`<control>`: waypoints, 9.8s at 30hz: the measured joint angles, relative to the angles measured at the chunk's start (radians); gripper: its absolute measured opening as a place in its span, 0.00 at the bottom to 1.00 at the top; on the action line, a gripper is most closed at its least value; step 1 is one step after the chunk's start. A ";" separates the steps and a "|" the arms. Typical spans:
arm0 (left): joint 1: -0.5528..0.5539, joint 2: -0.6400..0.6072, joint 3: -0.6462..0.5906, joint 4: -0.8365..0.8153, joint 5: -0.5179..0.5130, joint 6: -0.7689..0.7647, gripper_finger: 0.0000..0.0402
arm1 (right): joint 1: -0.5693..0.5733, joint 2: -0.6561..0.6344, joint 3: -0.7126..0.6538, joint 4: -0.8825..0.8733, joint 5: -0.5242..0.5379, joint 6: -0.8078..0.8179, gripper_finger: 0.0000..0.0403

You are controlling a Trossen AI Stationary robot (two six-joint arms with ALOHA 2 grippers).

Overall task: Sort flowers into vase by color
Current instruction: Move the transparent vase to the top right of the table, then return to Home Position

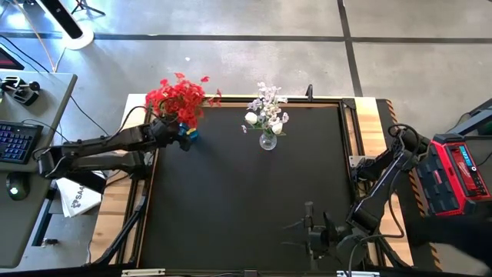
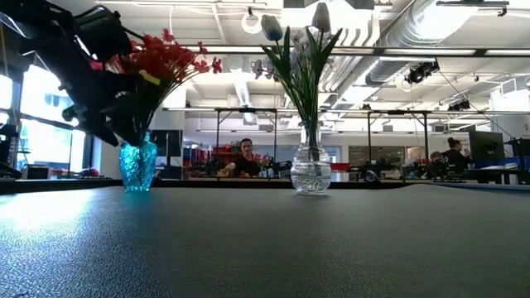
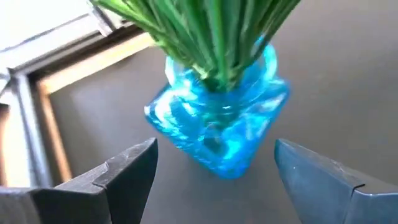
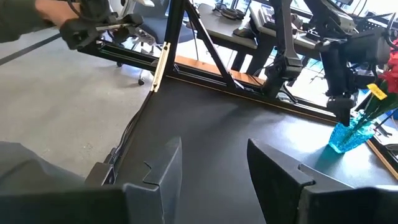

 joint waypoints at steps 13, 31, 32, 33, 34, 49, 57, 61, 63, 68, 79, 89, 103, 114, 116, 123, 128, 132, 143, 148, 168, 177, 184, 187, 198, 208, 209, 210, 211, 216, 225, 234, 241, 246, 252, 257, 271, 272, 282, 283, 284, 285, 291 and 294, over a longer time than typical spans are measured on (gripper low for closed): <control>-0.200 -0.068 0.000 -0.109 0.159 -0.424 0.77 | -0.031 -0.002 0.000 -0.195 -0.139 0.209 0.39; -0.937 0.082 0.000 -0.057 -0.071 -0.983 0.77 | -0.489 -0.031 -0.290 -0.418 -0.408 0.419 0.61; -0.969 0.110 0.000 -0.025 -0.095 -1.003 0.77 | -0.534 -0.031 -0.323 -0.368 -0.396 0.393 0.63; -0.999 0.143 0.000 0.013 -0.123 -1.018 0.77 | -0.577 -0.031 -0.353 -0.314 -0.374 0.370 0.65; -1.028 0.179 0.000 0.066 -0.152 -1.023 0.77 | -0.621 -0.031 -0.380 -0.256 -0.353 0.348 0.67; -1.193 0.711 -0.001 0.926 -0.353 -0.805 0.77 | -0.916 -0.031 -0.454 0.176 -0.167 0.293 0.71; -1.192 0.787 -0.001 0.975 -0.351 -0.811 0.77 | -0.985 -0.028 -0.454 0.248 -0.197 0.222 0.71; -1.191 0.787 -0.001 0.975 -0.363 -0.804 0.77 | -1.021 -0.028 -0.454 0.313 -0.272 0.170 0.71; -1.191 0.787 -0.001 0.976 -0.364 -0.804 0.77 | -1.035 -0.028 -0.454 0.337 -0.283 0.157 0.69; -1.191 0.787 -0.001 0.975 -0.364 -0.804 0.77 | -1.075 -0.020 -0.454 0.357 -0.366 0.137 0.60; -1.190 0.787 -0.001 0.976 -0.372 -0.803 0.77 | -1.093 0.037 -0.454 0.407 -0.439 0.055 0.36; -1.190 0.787 -0.001 0.974 -0.372 -0.793 0.77 | -1.092 -0.100 -0.464 0.210 -0.390 0.081 0.18; -1.189 0.786 -0.001 0.972 -0.397 -0.778 0.77 | -1.111 -0.669 -0.931 0.226 -0.005 0.294 0.17; -1.188 0.786 -0.001 0.973 -0.417 -0.789 0.77 | -1.196 -0.775 -0.973 0.124 -0.028 0.345 0.17; -1.188 0.786 -0.001 0.974 -0.417 -0.789 0.77 | -1.208 -0.769 -0.973 0.112 -0.048 0.354 0.19; -1.188 0.786 -0.001 0.980 -0.419 -0.788 0.77 | -1.218 -0.768 -0.973 0.101 -0.069 0.343 0.33; -1.188 0.786 -0.001 0.981 -0.419 -0.788 0.77 | -1.218 -0.775 -0.948 0.044 -0.141 0.306 0.50; -1.188 0.786 -0.001 0.982 -0.419 -0.788 0.77 | -1.218 -0.777 -0.856 -0.125 -0.209 0.301 0.63; -1.188 0.786 -0.001 0.982 -0.418 -0.787 0.77 | -1.206 -0.777 -0.566 -0.806 -0.445 0.567 0.68; -1.188 0.786 -0.001 0.982 -0.417 -0.787 0.77 | -1.078 -0.795 -0.592 -0.785 -0.602 0.598 0.68; -1.182 0.786 -0.001 1.159 -0.507 -0.537 0.77 | -0.504 -1.218 -0.787 -0.146 -0.684 0.211 0.33; -1.029 0.771 -0.001 1.548 -0.286 -0.059 0.77 | -0.519 -1.381 -0.964 -0.003 -0.704 0.203 0.26; -0.908 0.605 -0.059 1.601 -0.126 0.135 0.77 | -0.520 -1.449 -1.041 0.026 -0.700 0.211 0.26; -0.885 0.473 -0.139 1.601 -0.149 0.160 0.77 | -0.520 -1.466 -1.048 0.025 -0.681 0.212 0.26; -0.705 -0.006 -0.418 1.593 -0.011 0.134 0.77 | -0.520 -1.471 -1.048 0.004 -0.595 0.212 0.26; -0.366 -0.132 -0.427 1.442 0.437 0.174 0.77 | -0.520 -1.469 -1.048 -0.034 -0.598 0.216 0.26; -0.362 -0.142 -0.426 1.434 0.437 0.213 0.77 | -0.520 -1.469 -1.048 -0.036 -0.598 0.216 0.26; -0.362 -0.154 -0.426 1.421 0.438 0.250 0.77 | -0.520 -1.469 -1.048 -0.036 -0.598 0.216 0.26; -0.366 -0.167 -0.426 1.410 0.442 0.280 0.77 | -0.520 -1.469 -1.048 -0.037 -0.598 0.216 0.26; -0.389 -0.283 -0.426 1.234 0.489 0.344 0.77 | -0.520 -1.469 -1.048 -0.039 -0.598 0.216 0.26; -0.405 -0.542 -0.426 0.870 0.486 0.338 0.77 | -0.536 -1.472 -1.048 0.113 -0.430 0.040 0.26; -0.406 -0.723 -0.425 0.701 0.483 0.330 0.77 | -0.602 -1.527 -0.974 0.117 -0.559 -0.116 0.26; -0.405 -0.764 -0.425 0.697 0.479 0.330 0.77 | -0.806 -1.526 -1.009 0.112 -0.640 -0.047 0.26; -0.405 -0.763 -0.425 0.679 0.479 0.328 0.77 | -0.993 -1.526 -1.015 0.092 -0.853 -0.013 0.26; -0.405 -0.763 -0.425 0.645 0.479 0.313 0.77 | -1.117 -1.523 -1.093 0.242 -0.958 0.018 0.26; -0.405 -0.763 -0.425 0.621 0.479 0.266 0.77 | -1.132 -1.521 -1.120 0.247 -0.981 0.007 0.26; -0.405 -0.763 -0.425 0.621 0.479 0.242 0.77 | -1.039 -1.521 -1.121 0.068 -0.925 0.000 0.26; -0.405 -0.763 -0.425 0.621 0.479 0.243 0.77 | -1.033 -1.521 -1.121 0.068 -0.934 -0.035 0.26; -0.405 -0.763 -0.425 0.620 0.480 0.242 0.77 | -1.023 -1.509 -1.121 0.059 -0.891 0.024 0.26; -0.405 -0.763 -0.425 0.620 0.480 0.242 0.77 | -1.022 -1.503 -1.121 0.059 -0.891 0.090 0.26; -0.405 -0.763 -0.425 0.620 0.479 0.242 0.77 | -1.020 -1.497 -1.121 0.058 -0.890 0.136 0.26; -0.405 -0.763 -0.425 0.620 0.480 0.242 0.77 | -1.017 -1.490 -1.121 0.058 -0.887 0.157 0.26; -0.405 -0.763 -0.425 0.622 0.479 0.242 0.77 | -1.013 -1.449 -1.121 0.058 -0.886 0.080 0.26; -0.405 -0.763 -0.425 0.626 0.479 0.231 0.77 | -1.013 -1.443 -1.120 0.058 -0.885 0.056 0.26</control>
